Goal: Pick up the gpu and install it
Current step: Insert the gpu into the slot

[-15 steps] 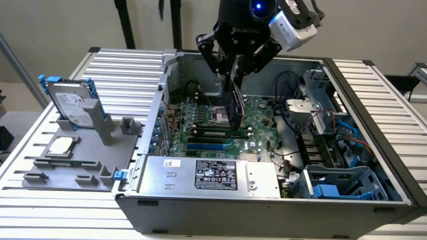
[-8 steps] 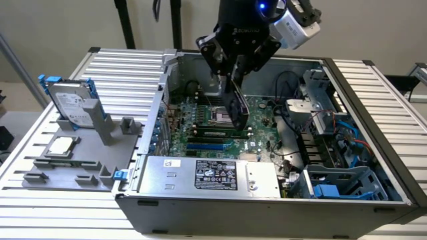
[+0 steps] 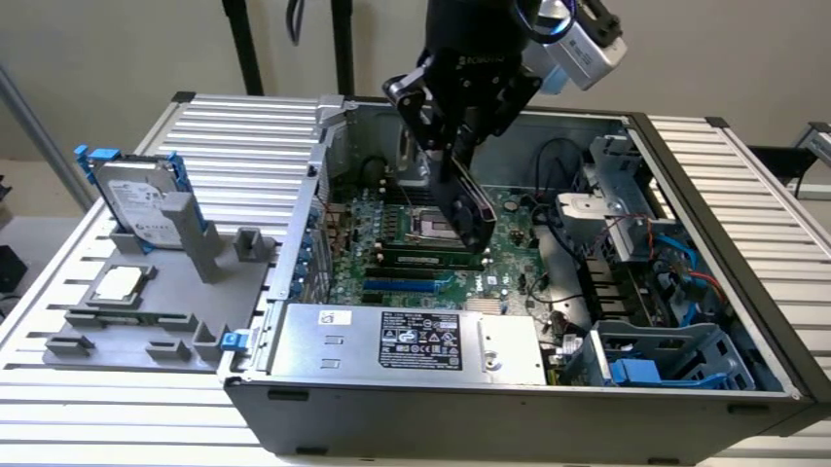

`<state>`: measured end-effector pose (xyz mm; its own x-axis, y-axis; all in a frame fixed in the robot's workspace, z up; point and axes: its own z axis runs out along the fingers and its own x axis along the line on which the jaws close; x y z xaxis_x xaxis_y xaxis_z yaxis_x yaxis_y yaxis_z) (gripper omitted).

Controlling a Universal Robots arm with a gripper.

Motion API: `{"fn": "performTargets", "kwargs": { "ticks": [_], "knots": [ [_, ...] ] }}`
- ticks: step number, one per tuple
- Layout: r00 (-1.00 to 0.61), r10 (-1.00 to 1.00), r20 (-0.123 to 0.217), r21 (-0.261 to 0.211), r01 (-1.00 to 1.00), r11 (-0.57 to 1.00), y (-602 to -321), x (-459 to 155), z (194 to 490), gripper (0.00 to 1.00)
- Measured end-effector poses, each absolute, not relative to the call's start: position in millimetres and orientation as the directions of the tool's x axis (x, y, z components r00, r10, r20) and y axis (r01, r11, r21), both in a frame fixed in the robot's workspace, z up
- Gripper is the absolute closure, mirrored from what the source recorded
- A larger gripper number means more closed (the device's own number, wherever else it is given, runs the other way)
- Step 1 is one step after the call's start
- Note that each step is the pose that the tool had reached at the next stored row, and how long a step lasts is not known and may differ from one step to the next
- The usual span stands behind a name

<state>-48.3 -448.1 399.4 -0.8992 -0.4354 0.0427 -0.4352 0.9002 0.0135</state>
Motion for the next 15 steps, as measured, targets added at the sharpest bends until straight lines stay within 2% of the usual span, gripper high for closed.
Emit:
{"fn": "performTargets", "kwargs": {
  "ticks": [15],
  "knots": [
    [-0.749, -0.661, 0.040, 0.012, -0.661, 0.750, -448.0, -48.3, 397.4, 0.74]
  ]
}}
